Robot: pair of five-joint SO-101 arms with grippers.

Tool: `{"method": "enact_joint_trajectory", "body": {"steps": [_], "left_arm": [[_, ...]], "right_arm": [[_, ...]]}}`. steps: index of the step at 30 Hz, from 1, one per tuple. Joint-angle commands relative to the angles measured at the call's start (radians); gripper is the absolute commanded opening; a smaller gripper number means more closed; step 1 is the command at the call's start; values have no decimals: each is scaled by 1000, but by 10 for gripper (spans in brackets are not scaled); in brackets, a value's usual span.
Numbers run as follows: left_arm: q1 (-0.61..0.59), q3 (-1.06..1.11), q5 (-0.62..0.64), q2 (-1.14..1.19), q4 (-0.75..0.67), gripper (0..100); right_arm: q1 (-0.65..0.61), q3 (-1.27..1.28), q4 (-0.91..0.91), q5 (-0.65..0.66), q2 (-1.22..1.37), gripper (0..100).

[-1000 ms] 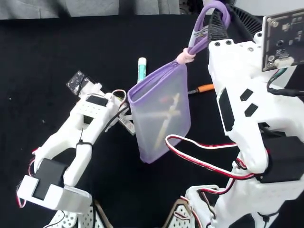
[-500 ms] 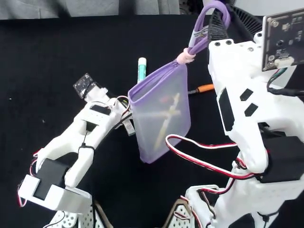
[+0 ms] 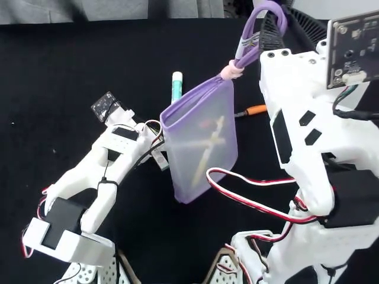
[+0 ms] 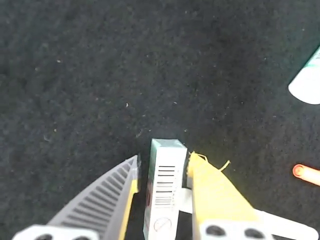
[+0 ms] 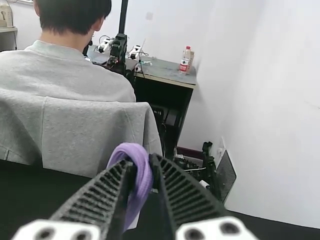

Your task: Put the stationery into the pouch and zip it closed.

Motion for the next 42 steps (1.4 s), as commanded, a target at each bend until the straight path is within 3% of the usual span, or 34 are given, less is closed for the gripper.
{"method": "enact_joint_trajectory", "body": {"steps": [1,8,13,19,25,31,37,42], "left_arm": [[35,-47,-44,3,6,167],[53,-79,-51,86,8,161],[47,-79,-55,54,20,55],[39,-119,-57,-104,212,41],[-107,-124,-58,-347,236,40],[-219,-113,-104,-617,55,39],[-128,-108,-301,-870,-124,30],[-30,12,-316,-1054,-324,30]], "right_arm": [[11,-35,3,6,-18,14],[11,-35,3,6,-18,13],[11,-36,3,6,-18,13],[11,-38,3,6,-18,13],[11,-38,3,6,-18,13],[11,-38,3,6,-18,13],[11,-36,3,6,-18,14],[11,-35,3,6,-18,14]]}}
